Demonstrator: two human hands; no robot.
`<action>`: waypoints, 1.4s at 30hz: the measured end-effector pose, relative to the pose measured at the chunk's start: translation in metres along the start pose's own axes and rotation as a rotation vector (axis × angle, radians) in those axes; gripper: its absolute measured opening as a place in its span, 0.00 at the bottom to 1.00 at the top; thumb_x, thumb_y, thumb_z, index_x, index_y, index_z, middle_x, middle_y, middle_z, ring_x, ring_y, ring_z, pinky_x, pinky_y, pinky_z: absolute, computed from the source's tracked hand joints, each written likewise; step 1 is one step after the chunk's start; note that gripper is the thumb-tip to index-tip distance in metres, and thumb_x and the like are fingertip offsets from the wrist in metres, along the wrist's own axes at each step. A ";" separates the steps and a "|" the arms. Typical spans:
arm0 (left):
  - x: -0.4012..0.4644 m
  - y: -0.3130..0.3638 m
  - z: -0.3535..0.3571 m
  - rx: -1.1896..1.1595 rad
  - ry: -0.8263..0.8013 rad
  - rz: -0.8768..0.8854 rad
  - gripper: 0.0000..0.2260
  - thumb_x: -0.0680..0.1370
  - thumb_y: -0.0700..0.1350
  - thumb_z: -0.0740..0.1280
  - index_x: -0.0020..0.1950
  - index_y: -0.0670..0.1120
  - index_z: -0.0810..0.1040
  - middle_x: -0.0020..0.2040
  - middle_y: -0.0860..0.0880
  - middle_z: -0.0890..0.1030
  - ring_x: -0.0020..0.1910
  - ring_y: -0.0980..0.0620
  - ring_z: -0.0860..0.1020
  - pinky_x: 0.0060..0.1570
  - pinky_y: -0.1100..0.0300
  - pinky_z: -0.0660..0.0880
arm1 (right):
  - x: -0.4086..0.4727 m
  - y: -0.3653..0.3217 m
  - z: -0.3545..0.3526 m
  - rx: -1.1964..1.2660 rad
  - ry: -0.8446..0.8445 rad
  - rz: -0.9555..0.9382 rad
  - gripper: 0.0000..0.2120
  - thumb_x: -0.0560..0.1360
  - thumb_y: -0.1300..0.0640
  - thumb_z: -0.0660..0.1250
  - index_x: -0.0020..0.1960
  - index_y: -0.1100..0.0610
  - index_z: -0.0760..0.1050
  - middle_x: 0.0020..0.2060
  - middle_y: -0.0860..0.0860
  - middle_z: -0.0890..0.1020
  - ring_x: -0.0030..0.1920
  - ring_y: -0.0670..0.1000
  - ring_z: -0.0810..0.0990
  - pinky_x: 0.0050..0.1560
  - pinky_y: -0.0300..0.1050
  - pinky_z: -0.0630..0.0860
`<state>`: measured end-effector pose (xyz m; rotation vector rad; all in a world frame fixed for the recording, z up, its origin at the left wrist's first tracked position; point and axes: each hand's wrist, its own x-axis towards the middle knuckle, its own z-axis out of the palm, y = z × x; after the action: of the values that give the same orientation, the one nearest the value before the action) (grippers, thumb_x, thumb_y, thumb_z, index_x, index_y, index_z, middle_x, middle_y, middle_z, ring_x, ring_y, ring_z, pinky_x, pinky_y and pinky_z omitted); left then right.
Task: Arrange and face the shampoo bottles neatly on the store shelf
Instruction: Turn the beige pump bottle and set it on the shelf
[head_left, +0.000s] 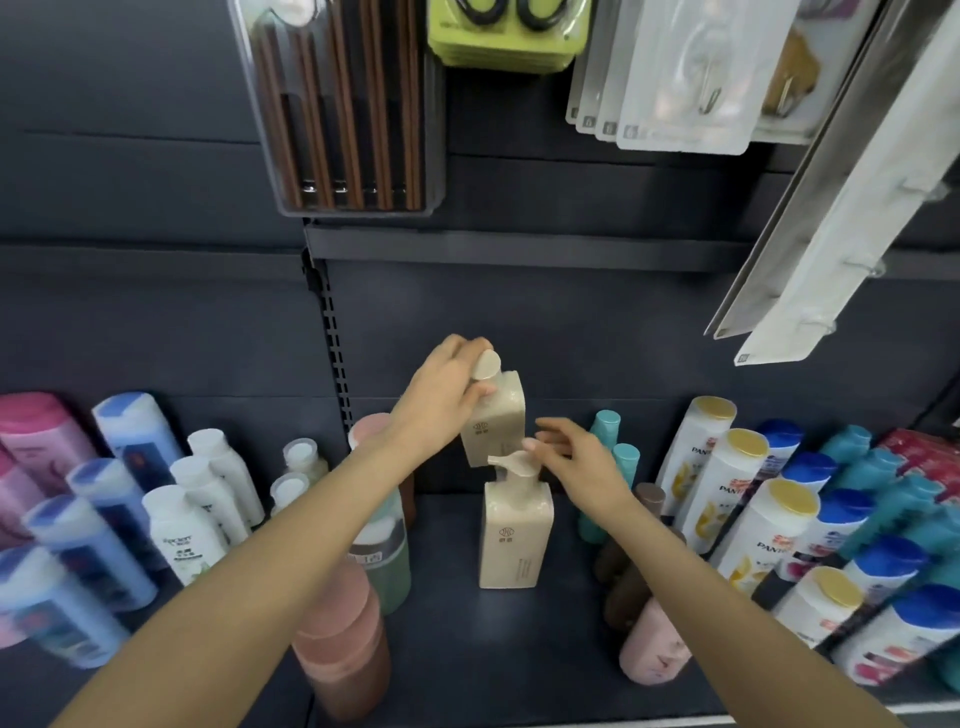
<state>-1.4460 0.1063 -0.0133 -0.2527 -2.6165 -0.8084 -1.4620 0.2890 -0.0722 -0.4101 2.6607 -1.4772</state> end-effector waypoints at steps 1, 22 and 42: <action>-0.002 0.004 -0.006 0.002 0.019 0.029 0.15 0.78 0.42 0.64 0.64 0.46 0.70 0.57 0.48 0.71 0.55 0.49 0.71 0.58 0.56 0.69 | 0.004 -0.005 -0.005 -0.001 0.058 -0.025 0.24 0.74 0.52 0.69 0.67 0.56 0.69 0.58 0.51 0.77 0.59 0.47 0.75 0.53 0.33 0.70; -0.063 0.022 -0.097 -0.456 0.190 -0.342 0.17 0.73 0.52 0.70 0.61 0.53 0.74 0.50 0.49 0.78 0.41 0.56 0.79 0.44 0.64 0.75 | -0.045 -0.068 -0.026 -0.508 0.360 -0.369 0.27 0.69 0.44 0.72 0.65 0.49 0.71 0.55 0.45 0.75 0.55 0.49 0.71 0.45 0.44 0.68; -0.083 0.023 -0.102 -0.841 0.341 -0.318 0.11 0.71 0.38 0.73 0.52 0.48 0.81 0.51 0.40 0.81 0.49 0.45 0.82 0.45 0.56 0.81 | -0.044 -0.075 -0.065 1.098 -0.087 0.308 0.19 0.75 0.54 0.67 0.63 0.59 0.70 0.59 0.60 0.77 0.55 0.60 0.80 0.48 0.55 0.81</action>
<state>-1.3320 0.0622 0.0416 0.0853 -1.8915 -1.8497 -1.4177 0.3164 0.0226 0.0347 1.3844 -2.3514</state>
